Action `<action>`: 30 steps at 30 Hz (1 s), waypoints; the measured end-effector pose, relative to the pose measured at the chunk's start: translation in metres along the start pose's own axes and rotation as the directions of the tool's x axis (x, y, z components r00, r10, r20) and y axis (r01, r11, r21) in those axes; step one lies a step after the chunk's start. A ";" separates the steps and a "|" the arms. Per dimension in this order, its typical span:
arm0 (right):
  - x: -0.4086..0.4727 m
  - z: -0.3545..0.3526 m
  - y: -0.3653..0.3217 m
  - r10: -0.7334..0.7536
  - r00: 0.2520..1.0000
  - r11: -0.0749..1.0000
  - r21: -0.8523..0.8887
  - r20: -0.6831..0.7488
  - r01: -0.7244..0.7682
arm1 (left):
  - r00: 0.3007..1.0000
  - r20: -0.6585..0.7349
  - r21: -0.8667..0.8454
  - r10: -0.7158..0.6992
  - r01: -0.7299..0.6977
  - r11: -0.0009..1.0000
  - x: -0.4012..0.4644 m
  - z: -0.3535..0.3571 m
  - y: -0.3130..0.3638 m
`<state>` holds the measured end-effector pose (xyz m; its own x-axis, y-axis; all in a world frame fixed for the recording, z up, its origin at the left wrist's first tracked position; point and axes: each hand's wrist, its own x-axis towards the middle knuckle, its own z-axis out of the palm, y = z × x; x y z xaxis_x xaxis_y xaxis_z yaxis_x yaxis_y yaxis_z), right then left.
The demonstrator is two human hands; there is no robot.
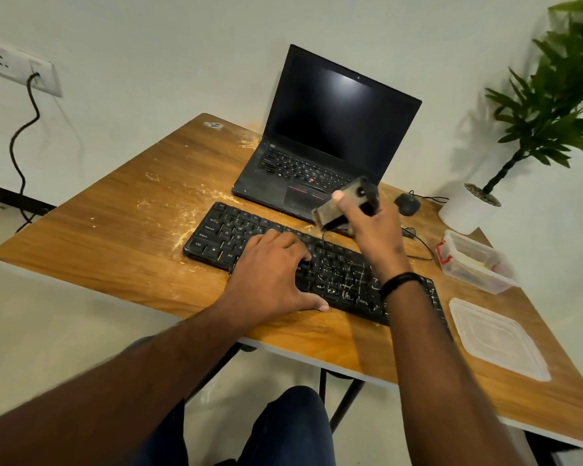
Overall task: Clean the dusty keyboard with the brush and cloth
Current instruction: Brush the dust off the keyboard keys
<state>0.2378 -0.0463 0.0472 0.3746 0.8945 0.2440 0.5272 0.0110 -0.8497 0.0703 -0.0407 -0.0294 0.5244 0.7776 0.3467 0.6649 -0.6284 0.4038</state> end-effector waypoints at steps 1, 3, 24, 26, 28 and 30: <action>-0.001 -0.006 0.003 -0.004 0.996 1.000 0.027 -0.094 0.007 | 1.000 0.008 -0.002 -0.003 0.003 1.000 0.000 0.000 0.000; -0.006 -0.016 0.010 -0.006 0.972 0.996 0.086 -0.236 0.027 | 1.000 0.017 -0.008 -0.004 0.004 1.000 0.001 0.000 0.000; -0.017 -0.013 0.030 0.016 0.941 0.981 -0.178 -0.339 -0.081 | 1.000 0.020 -0.015 -0.012 0.012 1.000 0.000 -0.003 0.001; -0.022 -0.012 0.030 0.039 0.991 0.977 -0.204 -0.130 -0.065 | 1.000 0.020 -0.008 -0.013 0.013 1.000 0.000 -0.002 0.001; -0.021 -0.017 0.027 0.073 0.997 0.989 -0.126 -0.020 -0.074 | 1.000 0.018 -0.005 -0.014 0.014 1.000 0.000 -0.002 0.001; -0.018 -0.018 0.026 0.080 0.989 0.994 -0.058 -0.121 -0.088 | 1.000 0.022 -0.010 -0.012 0.012 1.000 0.000 -0.001 0.000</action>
<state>0.2587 -0.0702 0.0290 0.5052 0.8319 0.2296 0.5356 -0.0936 -0.8393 0.0698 -0.0408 -0.0282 0.5282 0.7851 0.3233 0.6659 -0.6193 0.4161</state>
